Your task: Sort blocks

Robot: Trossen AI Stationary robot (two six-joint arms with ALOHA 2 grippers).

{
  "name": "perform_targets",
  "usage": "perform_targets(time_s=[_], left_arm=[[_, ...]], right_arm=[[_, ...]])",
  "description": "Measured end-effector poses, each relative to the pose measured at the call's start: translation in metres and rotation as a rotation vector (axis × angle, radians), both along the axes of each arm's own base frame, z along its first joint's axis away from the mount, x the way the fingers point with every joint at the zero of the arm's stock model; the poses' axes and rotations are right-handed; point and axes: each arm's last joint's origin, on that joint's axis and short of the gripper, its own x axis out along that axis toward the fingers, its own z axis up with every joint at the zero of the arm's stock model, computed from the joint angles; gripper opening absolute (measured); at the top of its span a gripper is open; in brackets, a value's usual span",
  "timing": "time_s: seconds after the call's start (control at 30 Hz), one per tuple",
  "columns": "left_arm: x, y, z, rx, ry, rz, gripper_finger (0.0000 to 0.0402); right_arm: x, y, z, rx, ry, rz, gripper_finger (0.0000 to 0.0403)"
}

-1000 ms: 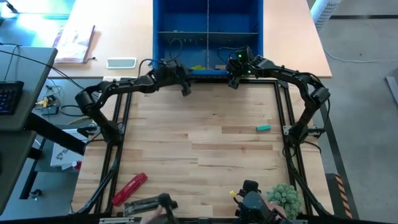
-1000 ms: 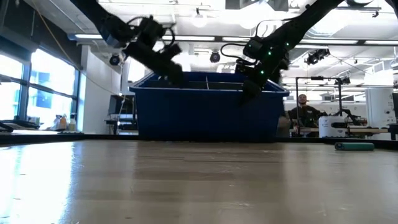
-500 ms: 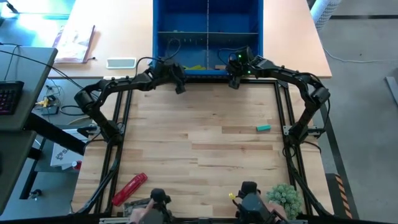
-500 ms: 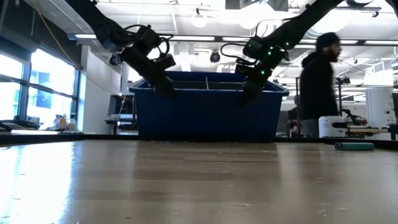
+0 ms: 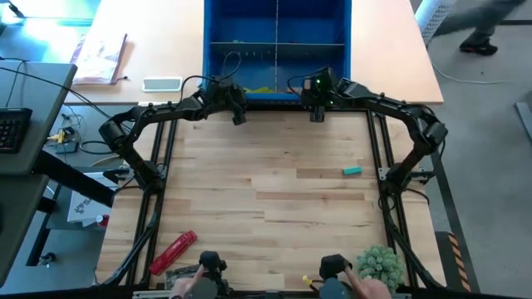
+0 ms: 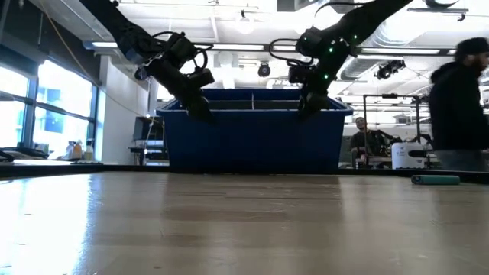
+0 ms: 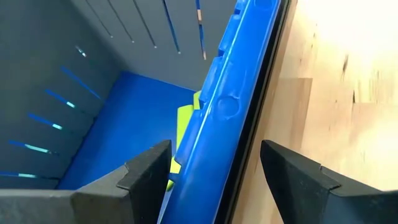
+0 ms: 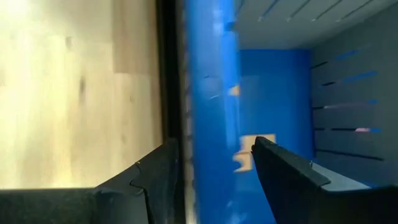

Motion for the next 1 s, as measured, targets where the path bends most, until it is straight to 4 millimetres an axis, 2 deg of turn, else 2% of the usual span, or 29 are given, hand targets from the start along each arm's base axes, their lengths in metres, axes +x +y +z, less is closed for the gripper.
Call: perform_targets(time_s=[0.23,0.4,0.5,0.57,0.73,0.9,1.0], left_arm=[[0.000,0.000,0.000,-0.012,-0.008,0.011,0.0227],[0.000,0.000,-0.001,-0.017,-0.005,0.014,0.0227],[0.000,0.000,-0.001,-0.017,-0.003,0.013,0.0227],[0.000,0.000,-0.001,-0.017,-0.002,0.014,0.0227],[0.000,0.000,-0.001,-0.019,-0.004,0.012,0.0227],[0.002,-0.003,-0.002,-0.022,-0.003,-0.002,0.0227],[0.002,-0.003,-0.002,-0.011,0.006,0.014,0.0227]], right_arm=[[0.000,0.027,0.010,0.029,0.055,-0.005,0.0195],[0.002,0.062,0.028,0.000,0.083,0.048,0.0195],[-0.003,0.081,0.033,0.083,0.063,0.008,0.0195],[-0.007,0.092,0.030,0.210,0.058,-0.046,0.0195],[-0.021,0.118,0.007,0.575,0.172,-0.208,0.0194],[-0.043,0.145,-0.041,0.701,0.409,-0.287,0.0194],[-0.053,0.159,-0.067,0.716,0.498,-0.277,0.0194]])
